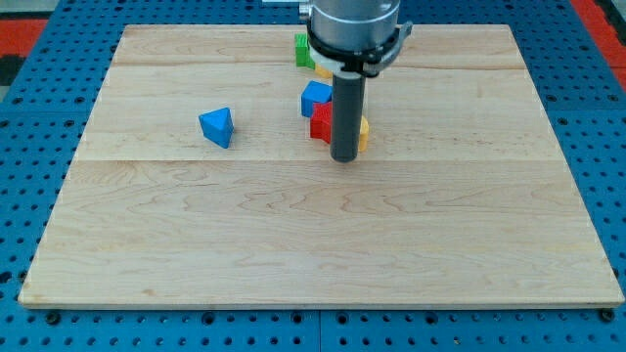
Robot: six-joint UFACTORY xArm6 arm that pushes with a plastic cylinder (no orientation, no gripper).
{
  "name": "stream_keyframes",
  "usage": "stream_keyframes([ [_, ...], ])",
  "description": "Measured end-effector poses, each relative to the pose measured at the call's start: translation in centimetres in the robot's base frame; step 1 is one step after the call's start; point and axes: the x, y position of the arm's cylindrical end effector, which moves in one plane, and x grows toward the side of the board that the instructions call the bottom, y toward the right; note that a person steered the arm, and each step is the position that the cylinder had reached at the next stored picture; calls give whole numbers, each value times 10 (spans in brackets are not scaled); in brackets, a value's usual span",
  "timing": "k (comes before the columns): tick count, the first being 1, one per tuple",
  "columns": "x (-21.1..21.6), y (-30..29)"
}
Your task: Push all the object to the top center of the board
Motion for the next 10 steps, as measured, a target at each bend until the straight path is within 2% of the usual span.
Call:
stream_keyframes([
  [1, 15, 60],
  [2, -2, 68],
  [5, -59, -23],
  [8, -120, -59],
  [9, -105, -58],
  [10, -80, -105],
])
